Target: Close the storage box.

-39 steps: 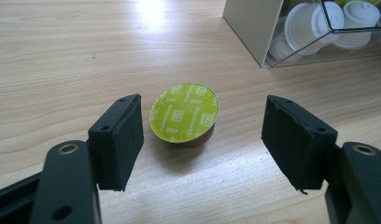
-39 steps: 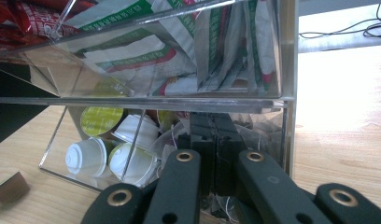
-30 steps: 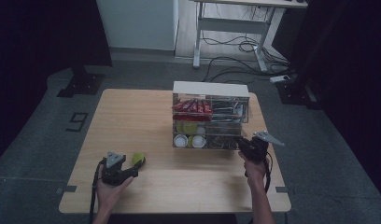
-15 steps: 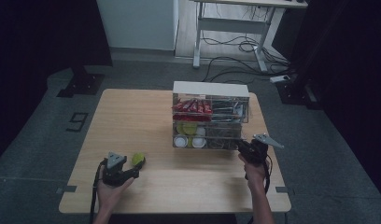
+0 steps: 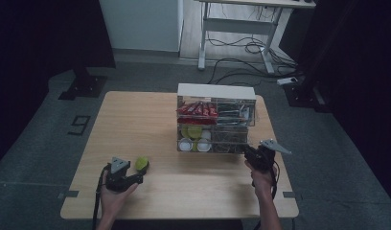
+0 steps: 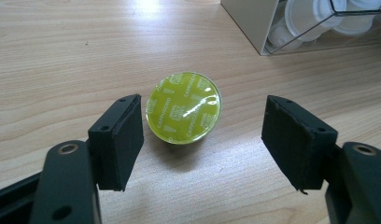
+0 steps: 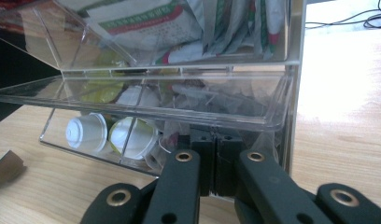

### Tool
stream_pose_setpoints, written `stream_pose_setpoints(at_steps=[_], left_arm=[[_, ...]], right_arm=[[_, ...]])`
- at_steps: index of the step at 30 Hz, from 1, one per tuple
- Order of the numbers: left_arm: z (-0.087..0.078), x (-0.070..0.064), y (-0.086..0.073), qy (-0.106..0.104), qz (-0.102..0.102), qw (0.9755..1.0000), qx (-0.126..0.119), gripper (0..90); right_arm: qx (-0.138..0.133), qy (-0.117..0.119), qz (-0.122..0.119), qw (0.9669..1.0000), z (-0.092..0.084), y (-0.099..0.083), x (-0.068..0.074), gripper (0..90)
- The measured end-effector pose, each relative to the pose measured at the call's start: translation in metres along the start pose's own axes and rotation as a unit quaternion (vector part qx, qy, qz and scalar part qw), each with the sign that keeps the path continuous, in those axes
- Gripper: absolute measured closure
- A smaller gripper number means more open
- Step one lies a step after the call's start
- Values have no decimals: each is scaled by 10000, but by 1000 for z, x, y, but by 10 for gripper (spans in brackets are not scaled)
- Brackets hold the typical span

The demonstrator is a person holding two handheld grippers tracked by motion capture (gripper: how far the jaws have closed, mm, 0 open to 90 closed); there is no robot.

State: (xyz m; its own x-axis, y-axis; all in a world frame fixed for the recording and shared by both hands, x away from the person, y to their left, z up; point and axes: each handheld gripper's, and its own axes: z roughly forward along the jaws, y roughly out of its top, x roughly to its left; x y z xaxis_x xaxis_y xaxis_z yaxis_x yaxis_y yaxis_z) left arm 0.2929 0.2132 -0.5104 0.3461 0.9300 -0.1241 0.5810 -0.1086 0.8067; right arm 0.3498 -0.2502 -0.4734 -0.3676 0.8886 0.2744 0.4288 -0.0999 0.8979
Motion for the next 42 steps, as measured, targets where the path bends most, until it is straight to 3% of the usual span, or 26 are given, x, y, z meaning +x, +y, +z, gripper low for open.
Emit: stream_pose_setpoints(at_steps=[42], left_arm=[[4, 1, -3, 26, 9, 9999, 164, 289]], right_arm=[[443, -87, -83, 9989, 5, -22, -1, 873]])
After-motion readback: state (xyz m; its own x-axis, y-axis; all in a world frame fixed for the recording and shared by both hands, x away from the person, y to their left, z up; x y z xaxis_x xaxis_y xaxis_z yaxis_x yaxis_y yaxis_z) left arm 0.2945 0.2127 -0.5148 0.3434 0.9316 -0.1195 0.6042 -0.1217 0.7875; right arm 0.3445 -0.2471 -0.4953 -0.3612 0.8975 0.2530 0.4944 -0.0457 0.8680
